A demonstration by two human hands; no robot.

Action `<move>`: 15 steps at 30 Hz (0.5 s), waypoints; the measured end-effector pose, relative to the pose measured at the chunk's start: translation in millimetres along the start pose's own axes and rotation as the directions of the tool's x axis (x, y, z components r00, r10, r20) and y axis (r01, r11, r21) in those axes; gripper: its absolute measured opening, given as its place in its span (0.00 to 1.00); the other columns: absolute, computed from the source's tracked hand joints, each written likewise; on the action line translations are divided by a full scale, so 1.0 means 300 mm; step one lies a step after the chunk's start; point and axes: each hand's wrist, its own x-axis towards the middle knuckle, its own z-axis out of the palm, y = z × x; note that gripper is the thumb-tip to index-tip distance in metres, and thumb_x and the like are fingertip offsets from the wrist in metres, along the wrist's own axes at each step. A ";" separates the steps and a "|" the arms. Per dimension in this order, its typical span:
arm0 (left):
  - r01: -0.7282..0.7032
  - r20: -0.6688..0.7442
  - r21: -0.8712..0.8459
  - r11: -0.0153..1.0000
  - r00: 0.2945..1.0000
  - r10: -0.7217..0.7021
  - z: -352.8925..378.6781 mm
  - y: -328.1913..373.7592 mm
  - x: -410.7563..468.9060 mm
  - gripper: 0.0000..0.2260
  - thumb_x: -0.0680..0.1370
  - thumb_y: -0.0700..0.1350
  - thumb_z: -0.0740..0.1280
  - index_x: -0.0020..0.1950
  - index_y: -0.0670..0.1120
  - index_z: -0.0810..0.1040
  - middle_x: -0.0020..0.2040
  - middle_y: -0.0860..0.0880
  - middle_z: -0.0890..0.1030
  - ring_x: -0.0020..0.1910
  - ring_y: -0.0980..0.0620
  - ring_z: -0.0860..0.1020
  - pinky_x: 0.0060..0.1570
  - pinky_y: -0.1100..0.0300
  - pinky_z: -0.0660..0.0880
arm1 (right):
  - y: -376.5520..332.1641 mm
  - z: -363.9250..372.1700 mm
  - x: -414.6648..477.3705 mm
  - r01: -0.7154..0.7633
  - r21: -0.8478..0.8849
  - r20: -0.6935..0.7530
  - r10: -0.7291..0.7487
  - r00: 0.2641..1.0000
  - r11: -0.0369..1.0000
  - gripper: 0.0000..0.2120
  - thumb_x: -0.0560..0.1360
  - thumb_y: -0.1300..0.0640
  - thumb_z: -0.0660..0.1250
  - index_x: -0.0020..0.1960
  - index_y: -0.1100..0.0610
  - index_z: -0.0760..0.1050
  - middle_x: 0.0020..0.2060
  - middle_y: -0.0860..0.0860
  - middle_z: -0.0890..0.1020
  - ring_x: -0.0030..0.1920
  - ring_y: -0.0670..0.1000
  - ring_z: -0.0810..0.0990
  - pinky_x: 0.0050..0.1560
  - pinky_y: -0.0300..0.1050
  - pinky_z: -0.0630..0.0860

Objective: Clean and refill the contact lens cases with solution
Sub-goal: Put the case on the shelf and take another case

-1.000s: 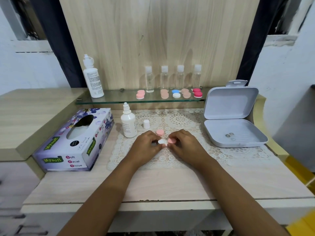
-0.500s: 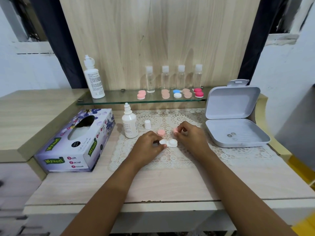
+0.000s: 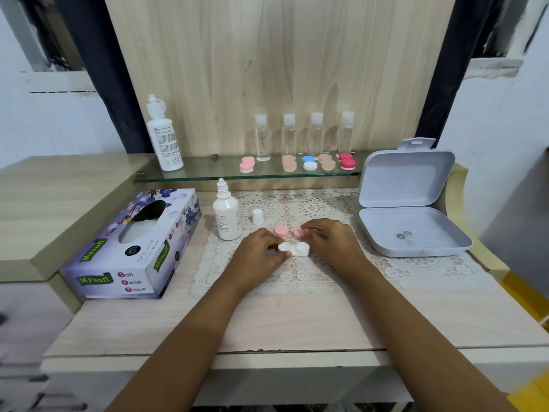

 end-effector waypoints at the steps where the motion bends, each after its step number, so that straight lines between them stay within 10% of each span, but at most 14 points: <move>1: 0.005 0.004 0.001 1.000 1.000 -0.005 0.000 0.001 0.000 0.12 0.73 0.46 0.71 0.55 0.44 0.81 0.52 0.49 0.78 0.52 0.54 0.75 0.48 0.70 0.64 | -0.004 -0.006 -0.004 0.004 -0.028 -0.018 -0.004 1.000 1.000 0.09 0.75 0.54 0.67 0.48 0.57 0.82 0.44 0.54 0.83 0.46 0.50 0.78 0.44 0.37 0.69; 15: -0.020 0.042 0.057 0.998 0.999 0.017 0.002 -0.006 -0.011 0.19 0.76 0.48 0.68 0.66 0.46 0.74 0.57 0.49 0.74 0.59 0.53 0.72 0.55 0.66 0.65 | -0.008 -0.017 -0.058 0.028 -0.176 0.149 -0.002 0.989 0.984 0.14 0.72 0.51 0.70 0.56 0.53 0.80 0.46 0.49 0.76 0.49 0.47 0.74 0.46 0.38 0.66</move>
